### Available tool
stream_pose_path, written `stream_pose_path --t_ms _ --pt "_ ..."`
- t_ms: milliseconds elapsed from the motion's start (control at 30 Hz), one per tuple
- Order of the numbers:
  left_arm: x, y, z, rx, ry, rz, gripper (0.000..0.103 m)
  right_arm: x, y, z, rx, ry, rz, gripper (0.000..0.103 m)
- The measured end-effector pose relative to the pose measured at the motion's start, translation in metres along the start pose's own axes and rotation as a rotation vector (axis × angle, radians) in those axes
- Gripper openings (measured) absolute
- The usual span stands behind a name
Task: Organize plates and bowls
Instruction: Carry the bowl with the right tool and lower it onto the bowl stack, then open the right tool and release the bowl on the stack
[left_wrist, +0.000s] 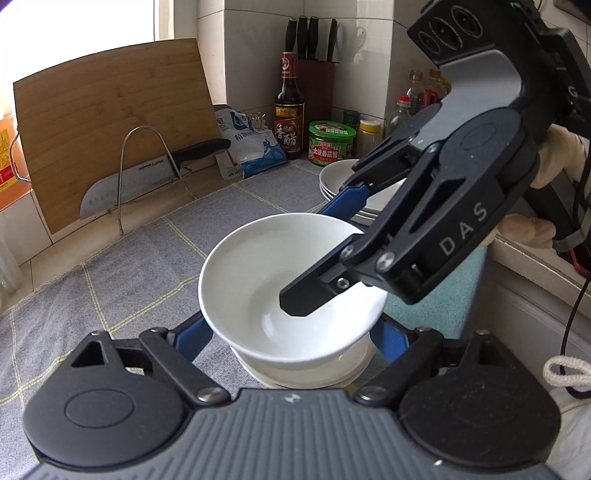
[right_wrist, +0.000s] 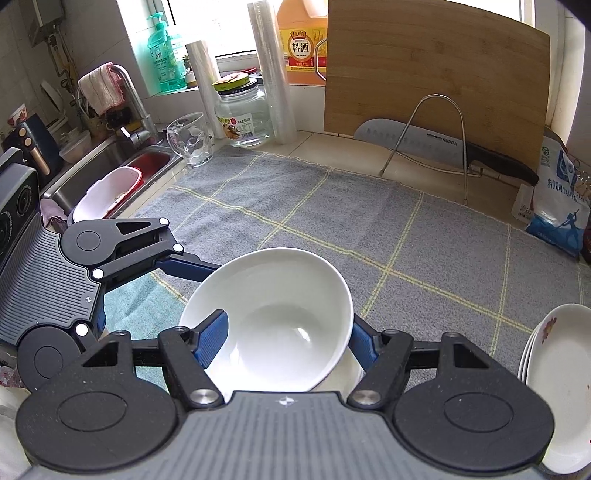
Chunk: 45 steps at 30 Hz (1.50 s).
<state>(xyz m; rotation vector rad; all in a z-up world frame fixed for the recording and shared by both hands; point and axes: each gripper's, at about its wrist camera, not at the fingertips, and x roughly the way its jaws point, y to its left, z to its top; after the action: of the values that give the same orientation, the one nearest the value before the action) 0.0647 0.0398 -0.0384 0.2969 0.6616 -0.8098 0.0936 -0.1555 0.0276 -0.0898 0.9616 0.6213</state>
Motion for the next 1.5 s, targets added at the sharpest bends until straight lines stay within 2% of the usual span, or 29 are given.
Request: stream_pose_path --t_ms 567,833,933,1067,1167,1500 --pt "0.012 0.002 -0.001 -0.012 0.053 -0.023 0.091 0.014 -0.007 -0.010 0.022 0.024 -0.001 0.076" --pt "0.012 0.002 0.000 -0.020 0.058 -0.035 0.092 0.016 -0.007 -0.011 0.008 0.019 -0.003 0.079" --pt "0.012 0.003 -0.001 -0.019 0.059 -0.041 0.093 0.015 -0.006 -0.012 0.006 0.016 -0.001 0.082" --pt "0.009 0.005 -0.003 -0.013 0.055 -0.053 0.094 0.012 -0.003 -0.013 -0.018 -0.002 -0.024 0.100" --pt "0.005 0.007 -0.003 -0.013 0.047 -0.055 0.095 0.007 -0.001 -0.012 -0.031 -0.018 -0.023 0.101" --pt "-0.016 0.018 -0.017 0.000 0.017 -0.040 0.098 -0.018 0.003 -0.028 -0.121 -0.076 -0.103 0.103"
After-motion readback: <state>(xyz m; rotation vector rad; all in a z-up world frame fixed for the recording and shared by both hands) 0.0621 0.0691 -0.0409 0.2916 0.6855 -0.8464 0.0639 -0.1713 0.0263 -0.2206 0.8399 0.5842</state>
